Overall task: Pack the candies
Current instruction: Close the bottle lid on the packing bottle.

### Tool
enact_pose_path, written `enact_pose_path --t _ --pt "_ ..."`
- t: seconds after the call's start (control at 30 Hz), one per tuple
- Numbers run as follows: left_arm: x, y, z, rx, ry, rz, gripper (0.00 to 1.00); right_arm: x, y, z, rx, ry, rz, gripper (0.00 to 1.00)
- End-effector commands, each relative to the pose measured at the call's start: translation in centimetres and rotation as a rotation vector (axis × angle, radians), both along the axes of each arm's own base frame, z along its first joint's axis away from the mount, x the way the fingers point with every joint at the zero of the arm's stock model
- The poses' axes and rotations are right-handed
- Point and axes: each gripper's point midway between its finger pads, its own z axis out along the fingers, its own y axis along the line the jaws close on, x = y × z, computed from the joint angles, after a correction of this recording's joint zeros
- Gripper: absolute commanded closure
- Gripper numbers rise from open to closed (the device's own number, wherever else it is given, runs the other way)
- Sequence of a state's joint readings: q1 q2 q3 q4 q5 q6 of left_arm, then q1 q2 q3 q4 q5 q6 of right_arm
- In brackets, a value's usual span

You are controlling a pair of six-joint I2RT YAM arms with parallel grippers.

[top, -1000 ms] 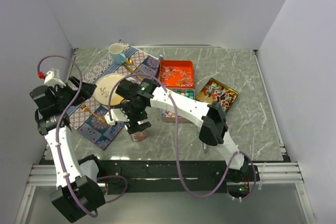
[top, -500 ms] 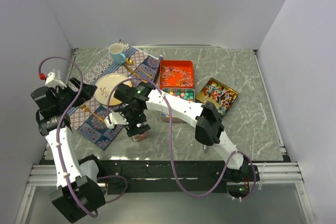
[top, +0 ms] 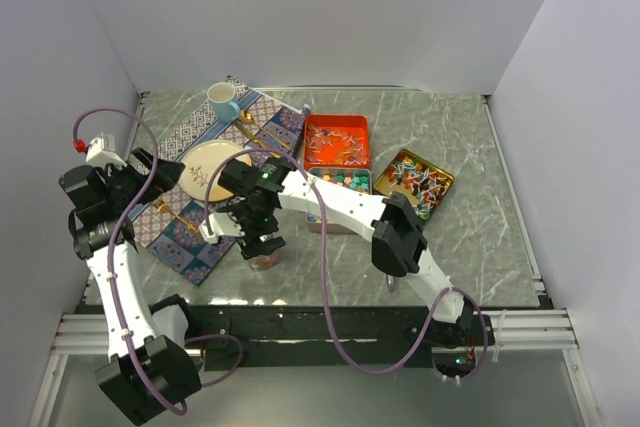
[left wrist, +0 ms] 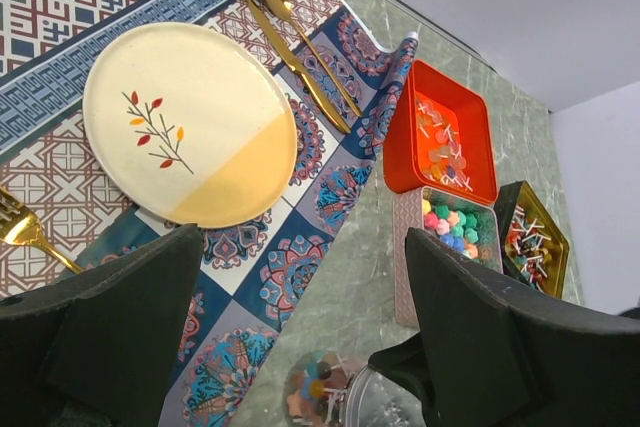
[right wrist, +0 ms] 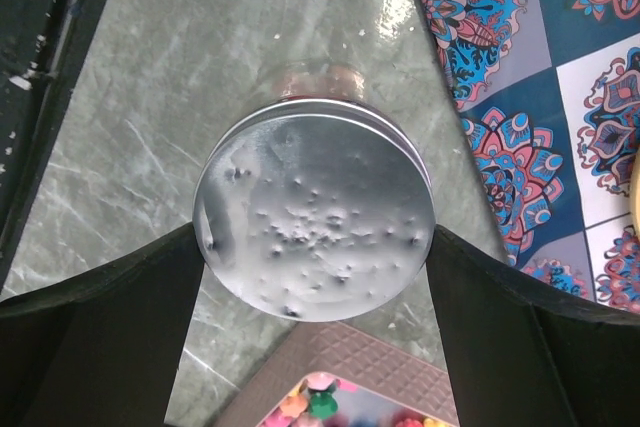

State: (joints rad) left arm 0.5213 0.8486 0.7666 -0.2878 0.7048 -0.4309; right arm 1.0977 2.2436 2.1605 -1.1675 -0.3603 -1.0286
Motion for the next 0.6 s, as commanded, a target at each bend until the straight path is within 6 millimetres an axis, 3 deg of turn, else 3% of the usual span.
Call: enact_pose_path --t 0.0,0.37,0.57 --pt "0.3 0.2 0.9 0.023 -0.054 -0.003 0.12 0.3 -1.6 -0.8 -0.056 0.041 -0.055 0.1" --pt "0.2 -0.3 0.9 0.014 -0.058 -0.031 0.12 0.2 -2.1 -0.4 -0.068 0.059 -0.09 0.0" --pt "0.3 -1.1 2.6 -0.006 -0.131 -0.071 0.11 0.6 -2.0 1.2 -0.007 0.048 -0.139 0.0"
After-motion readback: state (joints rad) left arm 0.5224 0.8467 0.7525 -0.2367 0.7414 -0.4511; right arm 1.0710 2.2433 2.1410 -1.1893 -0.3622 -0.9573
